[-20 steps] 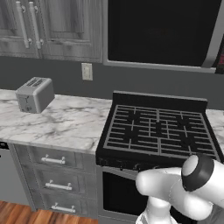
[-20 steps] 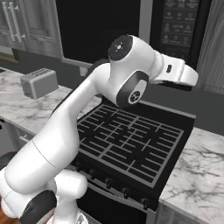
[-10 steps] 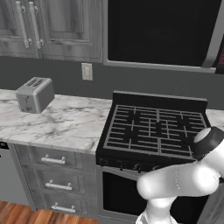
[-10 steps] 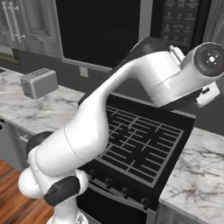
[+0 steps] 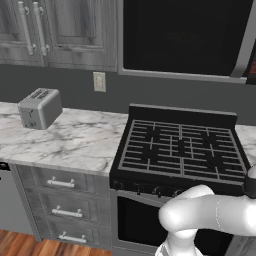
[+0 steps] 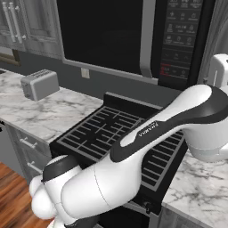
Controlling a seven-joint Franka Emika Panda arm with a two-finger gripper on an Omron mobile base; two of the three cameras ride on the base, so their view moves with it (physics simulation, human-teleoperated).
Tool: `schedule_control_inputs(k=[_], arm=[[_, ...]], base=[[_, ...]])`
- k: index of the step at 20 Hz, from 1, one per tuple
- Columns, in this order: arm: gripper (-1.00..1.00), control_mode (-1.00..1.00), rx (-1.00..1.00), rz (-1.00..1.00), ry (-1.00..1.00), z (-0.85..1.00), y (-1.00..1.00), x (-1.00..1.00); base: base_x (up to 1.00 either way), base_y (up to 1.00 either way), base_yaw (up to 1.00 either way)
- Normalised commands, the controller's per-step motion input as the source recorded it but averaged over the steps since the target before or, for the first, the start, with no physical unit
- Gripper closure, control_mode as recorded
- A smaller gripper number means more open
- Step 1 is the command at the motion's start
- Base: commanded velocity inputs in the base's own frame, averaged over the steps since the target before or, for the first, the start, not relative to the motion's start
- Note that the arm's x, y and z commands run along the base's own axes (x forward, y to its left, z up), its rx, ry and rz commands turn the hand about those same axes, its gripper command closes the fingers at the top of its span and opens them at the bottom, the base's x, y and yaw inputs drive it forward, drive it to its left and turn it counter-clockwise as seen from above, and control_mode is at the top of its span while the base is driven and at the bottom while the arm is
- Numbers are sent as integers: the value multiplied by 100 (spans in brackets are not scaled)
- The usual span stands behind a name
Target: Place the bowl containing the steak and broccoli in the microwave. Close the microwave door and press the start button to microwave the meal.
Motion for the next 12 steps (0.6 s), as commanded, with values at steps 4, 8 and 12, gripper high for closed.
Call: schedule_control_inputs(k=[4, 8, 12], arm=[[100, -100, 3, -30, -7, -8, 78, 9], [100, -100, 0, -29, -2, -24, 98, 10], [100, -100, 0, -29, 0, -14, 73, 29]], base=[[0, 0, 0], [0, 0, 0], [0, 0, 0]])
